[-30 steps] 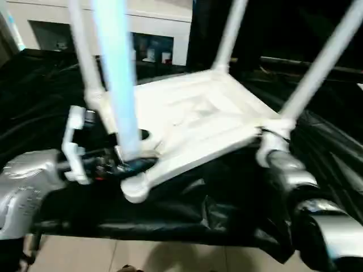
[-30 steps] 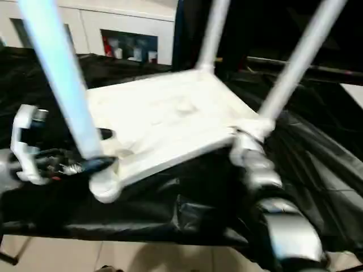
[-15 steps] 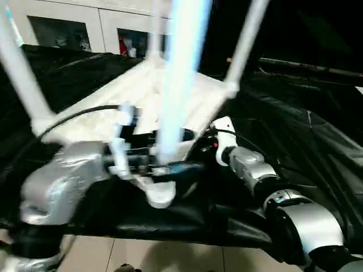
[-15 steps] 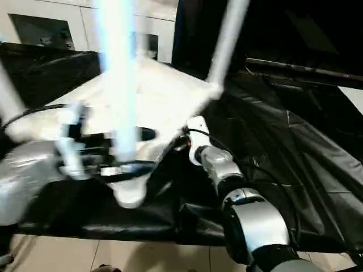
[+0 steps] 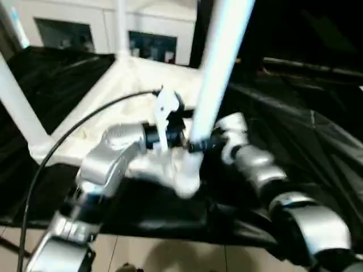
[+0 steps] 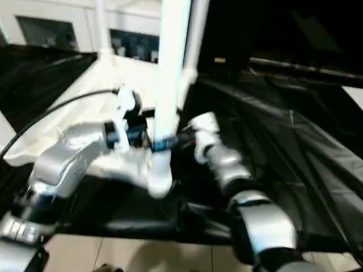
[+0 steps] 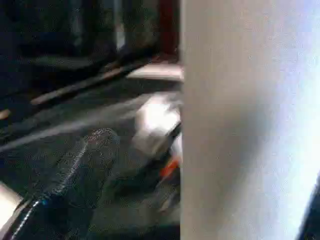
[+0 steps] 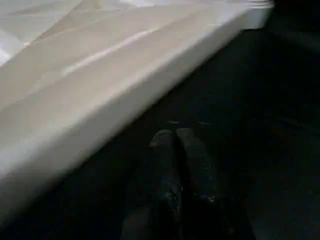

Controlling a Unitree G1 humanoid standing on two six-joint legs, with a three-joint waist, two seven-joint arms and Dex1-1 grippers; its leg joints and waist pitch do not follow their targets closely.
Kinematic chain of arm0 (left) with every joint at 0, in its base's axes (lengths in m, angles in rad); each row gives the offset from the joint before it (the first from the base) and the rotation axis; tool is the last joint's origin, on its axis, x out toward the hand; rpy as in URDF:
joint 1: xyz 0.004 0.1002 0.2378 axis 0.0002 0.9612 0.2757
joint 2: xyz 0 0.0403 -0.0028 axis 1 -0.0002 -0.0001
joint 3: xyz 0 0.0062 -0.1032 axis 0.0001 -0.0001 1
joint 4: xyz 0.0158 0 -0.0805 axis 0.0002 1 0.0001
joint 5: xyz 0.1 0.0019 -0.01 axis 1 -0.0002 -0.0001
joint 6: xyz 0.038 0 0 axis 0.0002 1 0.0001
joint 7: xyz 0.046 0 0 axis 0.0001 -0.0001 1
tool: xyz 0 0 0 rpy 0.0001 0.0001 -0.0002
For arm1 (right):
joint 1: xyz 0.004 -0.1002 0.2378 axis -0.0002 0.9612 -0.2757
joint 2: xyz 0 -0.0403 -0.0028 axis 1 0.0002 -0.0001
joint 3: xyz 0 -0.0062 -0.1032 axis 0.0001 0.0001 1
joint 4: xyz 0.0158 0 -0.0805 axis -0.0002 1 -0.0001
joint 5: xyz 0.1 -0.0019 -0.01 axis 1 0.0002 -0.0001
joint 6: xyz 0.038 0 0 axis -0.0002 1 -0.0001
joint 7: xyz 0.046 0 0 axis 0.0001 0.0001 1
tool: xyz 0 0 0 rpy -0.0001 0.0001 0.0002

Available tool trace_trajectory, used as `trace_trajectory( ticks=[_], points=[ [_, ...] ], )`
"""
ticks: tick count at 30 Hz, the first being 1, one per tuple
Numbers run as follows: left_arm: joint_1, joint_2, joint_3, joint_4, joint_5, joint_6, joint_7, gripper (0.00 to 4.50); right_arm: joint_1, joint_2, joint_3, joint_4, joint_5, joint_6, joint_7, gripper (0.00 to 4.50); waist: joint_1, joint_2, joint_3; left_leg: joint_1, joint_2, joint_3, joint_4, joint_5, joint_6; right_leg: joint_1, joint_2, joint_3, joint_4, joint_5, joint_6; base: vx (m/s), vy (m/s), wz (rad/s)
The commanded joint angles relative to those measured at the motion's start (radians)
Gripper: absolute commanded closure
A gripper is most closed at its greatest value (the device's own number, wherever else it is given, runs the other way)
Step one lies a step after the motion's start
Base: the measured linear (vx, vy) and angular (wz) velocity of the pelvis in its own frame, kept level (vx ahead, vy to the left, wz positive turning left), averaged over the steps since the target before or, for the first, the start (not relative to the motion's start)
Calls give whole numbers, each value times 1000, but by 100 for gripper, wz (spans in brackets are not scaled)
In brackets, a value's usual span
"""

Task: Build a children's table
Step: Rotate table base

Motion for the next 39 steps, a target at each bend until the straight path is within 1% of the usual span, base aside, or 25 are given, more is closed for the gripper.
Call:
trace_trajectory(
  ticks=[1,2,3,6,7,8,9,10,11,12,13,14,15,16,19,20,22,24,25,26,27,28,31,34,39],
  points=[
    [23,6,-9,26,36,-9,2,1,38,-21,-17,-51,30,-11,61,443,8,16,-73,27,54,-34,-69,-252,-34,42,-70,43,-76,-139,-218,0,0,0],
    [38,4,-7,11,19,-4,-23,1,61,-36,-18,-80,41,-11,96,443,8,18,-74,24,55,-35,-69,-240,-29,43,-71,42,-75,-125,-227,0,0,0],
    [38,4,-7,11,19,-4,-23,1,61,-36,-18,-80,41,-11,96,443,9,20,-75,26,55,-33,-67,-232,-21,42,-69,41,-75,-105,-239,0,0,0],
    [76,8,-10,-1,-25,-38,-113,1,149,-84,-9,-202,66,9,206,443,13,28,-79,26,55,-31,-63,-192,5,42,-66,40,-66,-16,-275,0,0,0],
    [84,18,-13,-1,-37,-39,-139,1,180,-97,-4,-258,76,28,243,443,14,24,-78,24,54,-31,-63,-188,14,45,-64,40,-68,-4,-275,0,0,0],
    [86,30,-17,10,-39,-54,-160,1,212,-111,5,-315,82,43,275,443,20,34,-77,24,54,-32,-63,-176,24,46,-64,39,-65,14,-277,0,0,0],
    [86,30,-17,10,-39,-54,-160,1,212,-111,5,-315,82,43,275,443,23,30,-76,26,56,-30,-63,-182,29,44,-62,38,-66,13,-277,0,0,0],
    [81,64,-34,39,-12,-76,-198,1,262,-133,22,-411,98,81,323,443,28,34,-73,26,56,-29,-65,-195,28,44,-61,38,-69,-15,-275,0,0,0],
    [77,87,-46,53,8,-84,-220,1,289,-147,34,-461,101,99,348,443,30,32,-71,26,56,-29,-66,-205,27,43,-60,38,-73,-38,-266,0,0,0],
    [72,111,-60,66,29,-87,-242,1,314,-161,47,-507,105,117,373,443,33,36,-69,28,58,-31,-70,-235,16,41,-61,38,-76,-93,-250,0,0,0],
    [72,111,-60,66,29,-87,-242,1,314,-161,47,-507,105,117,373,443,33,35,-68,29,57,-32,-72,-246,10,40,-60,38,-80,-121,-239,0,0,0],
    [66,134,-71,78,44,-86,-268,1,340,-178,62,-551,105,137,401,443,32,45,-67,31,58,-33,-74,-273,-9,36,-64,39,-81,-171,-236,0,0,0],
    [49,182,-102,120,97,-99,-320,1,387,-209,89,-632,101,172,448,443,32,41,-66,34,59,-33,-74,-297,-21,34,-65,40,-86,-213,-227,0,0,0],
    [46,188,-108,129,107,-104,-327,1,393,-213,93,-643,100,176,455,443,35,51,-65,37,58,-35,-78,-313,-23,32,-62,41,-93,-239,-208,0,0,0],
    [10,211,-146,223,186,-164,-325,1,432,-236,114,-725,99,217,491,443,34,50,-67,33,56,-36,-76,-296,-20,32,-66,44,-92,-228,-205,0,0,0],
    [-9,206,-156,265,215,-190,-297,1,443,-244,121,-757,98,232,496,443,34,56,-68,29,55,-38,-75,-283,-19,35,-70,44,-90,-215,-210,0,0,0],
    [-46,187,-166,349,267,-253,-220,1,460,-257,134,-817,100,263,501,443,35,53,-70,30,55,-38,-73,-275,-16,36,-68,43,-89,-187,-209,0,0,0],
    [-80,163,-169,426,305,-301,-147,1,466,-268,145,-854,98,279,506,443,35,55,-73,29,56,-40,-72,-265,-14,38,-73,42,-86,-164,-218,0,0,0],
    [-95,155,-174,462,322,-320,-125,1,468,-274,151,-875,99,294,513,443,34,52,-73,28,53,-38,-70,-257,-8,39,-70,41,-87,-155,-217,0,0,0],
    [-105,150,-180,487,333,-331,-113,1,470,-279,156,-891,100,306,518,443,36,52,-73,27,55,-41,-71,-249,-5,41,-74,41,-86,-148,-219,0,0,0],
    [-128,137,-188,547,355,-359,-95,1,475,-289,169,-931,100,331,530,443,35,51,-72,26,53,-39,-69,-241,4,40,-71,41,-88,-139,-221,0,0,0],
    [-133,133,-188,563,357,-365,-95,29,476,-292,174,-943,100,338,535,450,37,52,-74,25,54,-39,-68,-232,10,41,-72,41,-86,-124,-225,0,0,0],
    [-145,127,-198,617,372,-375,-134,36,484,-304,192,-993,98,364,557,450,37,51,-73,24,56,-39,-68,-232,17,42,-75,40,-86,-122,-236,0,0,0],
    [-153,124,-197,648,372,-389,-166,71,489,-309,194,-1017,101,384,553,450,36,51,-70,25,57,-40,-70,-251,9,40,-77,40,-89,-160,-237,0,0,0],
    [-176,117,-176,709,354,-427,-224,112,493,-322,201,-1053,102,412,545,450,37,49,-71,26,58,-40,-71,-253,5,40,-79,40,-88,-157,-242,0,0,0]
  ],
)
